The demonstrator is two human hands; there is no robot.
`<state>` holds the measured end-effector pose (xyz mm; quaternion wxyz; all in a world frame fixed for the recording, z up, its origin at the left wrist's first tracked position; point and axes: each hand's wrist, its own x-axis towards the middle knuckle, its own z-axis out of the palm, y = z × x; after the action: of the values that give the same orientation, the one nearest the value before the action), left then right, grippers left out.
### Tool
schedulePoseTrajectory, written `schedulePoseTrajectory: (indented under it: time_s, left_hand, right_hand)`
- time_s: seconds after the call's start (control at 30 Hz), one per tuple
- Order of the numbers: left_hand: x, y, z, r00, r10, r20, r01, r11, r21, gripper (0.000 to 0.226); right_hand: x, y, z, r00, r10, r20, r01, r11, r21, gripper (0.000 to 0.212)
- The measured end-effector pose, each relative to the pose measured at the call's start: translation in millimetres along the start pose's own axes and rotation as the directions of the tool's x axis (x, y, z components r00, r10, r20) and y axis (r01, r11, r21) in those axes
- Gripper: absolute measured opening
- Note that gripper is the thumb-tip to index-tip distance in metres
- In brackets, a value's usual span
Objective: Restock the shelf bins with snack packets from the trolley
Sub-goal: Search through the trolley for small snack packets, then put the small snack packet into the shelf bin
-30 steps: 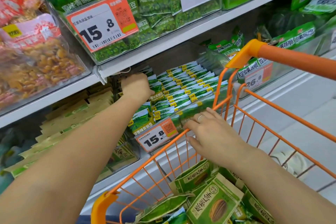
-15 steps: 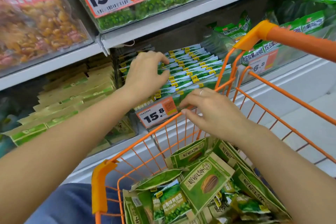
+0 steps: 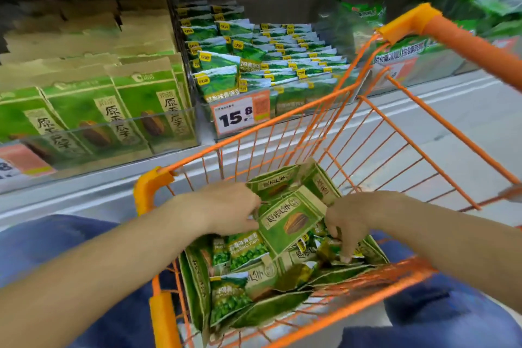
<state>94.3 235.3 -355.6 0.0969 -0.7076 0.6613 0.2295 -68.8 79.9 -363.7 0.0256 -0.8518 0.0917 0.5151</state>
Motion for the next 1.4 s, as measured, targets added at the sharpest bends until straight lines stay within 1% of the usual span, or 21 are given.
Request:
schedulePoseTrajectory:
  time_s: [0.13, 0.23, 0.33, 0.4, 0.47, 0.5, 0.53, 0.6, 0.63, 0.67, 0.7, 0.77, 0.8, 0.87, 0.9, 1.0, 1.03, 1.13, 1.23, 1.3, 1.4]
  left_hand:
    - [1.1, -6.5, 1.9, 0.999, -0.041, -0.018, 0.041, 0.999, 0.026, 0.033]
    - [-1.7, -10.4, 0.9, 0.998, -0.055, -0.010, 0.056, 0.996, 0.075, 0.034]
    - [-3.3, -11.1, 0.0, 0.998, -0.063, -0.020, 0.064, 0.997, 0.049, 0.033]
    - [-3.7, -10.1, -2.8, 0.995, -0.031, -0.095, 0.032, 0.999, 0.006, 0.033]
    - [-4.5, -9.1, -6.6, 0.981, 0.004, -0.196, -0.039, 0.984, -0.177, 0.035]
    - [-5.2, -7.5, -9.3, 0.965, 0.009, -0.262, -0.093, 0.946, -0.309, 0.039]
    - [-5.9, -5.8, -11.4, 0.947, 0.002, -0.322, -0.155, 0.879, -0.451, 0.044]
    - [-9.8, -0.8, -16.5, 0.921, -0.017, -0.390, -0.272, 0.689, -0.672, 0.056]
    - [-11.8, 2.2, -17.9, 0.915, -0.016, -0.403, -0.308, 0.618, -0.724, 0.064]
    - [-13.4, 4.9, -18.4, 0.904, -0.010, -0.428, -0.333, 0.609, -0.719, 0.074]
    - [-14.5, 7.7, -19.1, 0.881, -0.009, -0.473, -0.350, 0.659, -0.665, 0.082]
    - [-13.8, 11.9, -20.5, 0.775, -0.043, -0.630, -0.381, 0.763, -0.522, 0.078]
    - [-12.9, 12.4, -21.8, 0.697, -0.100, -0.710, -0.410, 0.757, -0.509, 0.066]
    - [-12.9, 9.8, -28.4, 0.571, -0.308, -0.761, -0.430, 0.677, -0.597, 0.040]
    - [-13.2, 6.9, -33.7, 0.556, -0.423, -0.716, -0.423, 0.597, -0.681, 0.038]
    - [-14.2, -1.4, -52.5, 0.608, -0.621, -0.494, -0.439, 0.255, -0.862, 0.064]
    - [-14.2, -2.1, -57.4, 0.613, -0.645, -0.456, -0.433, 0.208, -0.877, 0.064]
    - [-12.0, -0.6, -62.1, 0.619, -0.666, -0.417, -0.398, 0.193, -0.897, 0.059]
    - [-7.6, 5.8, -61.6, 0.622, -0.680, -0.387, -0.386, 0.164, -0.908, 0.052]
    - [-4.3, 8.9, -65.6, 0.644, -0.666, -0.377, -0.365, 0.165, -0.916, 0.049]
    - [-3.1, 0.4, -74.9, 0.645, -0.574, -0.505, -0.303, 0.414, -0.858, 0.032]
  right_hand:
    - [6.6, -10.1, 7.2, 0.999, 0.006, 0.044, -0.001, 0.994, -0.107, 0.049]
    - [9.6, -16.2, 5.9, 0.999, -0.025, 0.042, 0.028, 0.997, -0.066, 0.039]
    - [12.8, -17.1, 7.7, 0.999, -0.026, -0.026, 0.024, 0.997, -0.073, 0.035]
    - [11.2, -12.4, 5.1, 0.991, -0.038, -0.127, 0.028, 0.996, -0.081, 0.028]
    - [-0.1, -6.0, -8.6, 0.954, -0.026, -0.298, 0.074, 0.986, 0.149, 0.021]
    - [-9.3, -3.3, -18.2, 0.925, 0.001, -0.379, 0.154, 0.913, 0.378, 0.017]
    - [-18.3, -1.6, -26.9, 0.900, 0.039, -0.434, 0.261, 0.750, 0.608, 0.014]
    - [-35.6, -1.4, -43.3, 0.848, 0.128, -0.515, 0.458, 0.315, 0.831, 0.015]
    - [-40.6, 0.0, -48.8, 0.822, 0.178, -0.541, 0.522, 0.146, 0.840, 0.019]
    - [-45.3, -0.2, -54.1, 0.799, 0.213, -0.562, 0.573, 0.009, 0.819, 0.018]
    - [-46.8, -0.7, -58.6, 0.780, 0.230, -0.582, 0.615, -0.108, 0.781, 0.013]
    - [-48.7, -3.2, -68.7, 0.772, 0.247, -0.586, 0.636, -0.292, 0.714, 0.010]
    - [-49.1, -4.4, -72.9, 0.766, 0.256, -0.590, 0.643, -0.326, 0.694, 0.016]
    - [-48.5, -8.1, -83.1, 0.706, 0.307, -0.638, 0.708, -0.277, 0.650, 0.025]
    - [-47.7, -8.8, -88.3, 0.655, 0.346, -0.671, 0.753, -0.223, 0.619, 0.030]
    - [-48.1, -14.5, -103.6, 0.525, 0.384, -0.759, 0.830, -0.037, 0.556, 0.033]
    - [-45.0, -16.9, -105.5, 0.509, 0.352, -0.785, 0.838, 0.007, 0.546, 0.031]
    - [-34.4, -25.2, -104.8, 0.461, 0.337, -0.821, 0.862, 0.051, 0.505, 0.017]
    - [-25.5, -22.4, -99.0, 0.397, 0.402, -0.825, 0.887, 0.065, 0.458, 0.038]
    - [-23.2, -16.5, -94.5, 0.337, 0.415, -0.845, 0.894, 0.141, 0.426, 0.042]
    - [-20.5, -6.1, -88.6, 0.246, 0.365, -0.898, 0.876, 0.313, 0.367, 0.046]
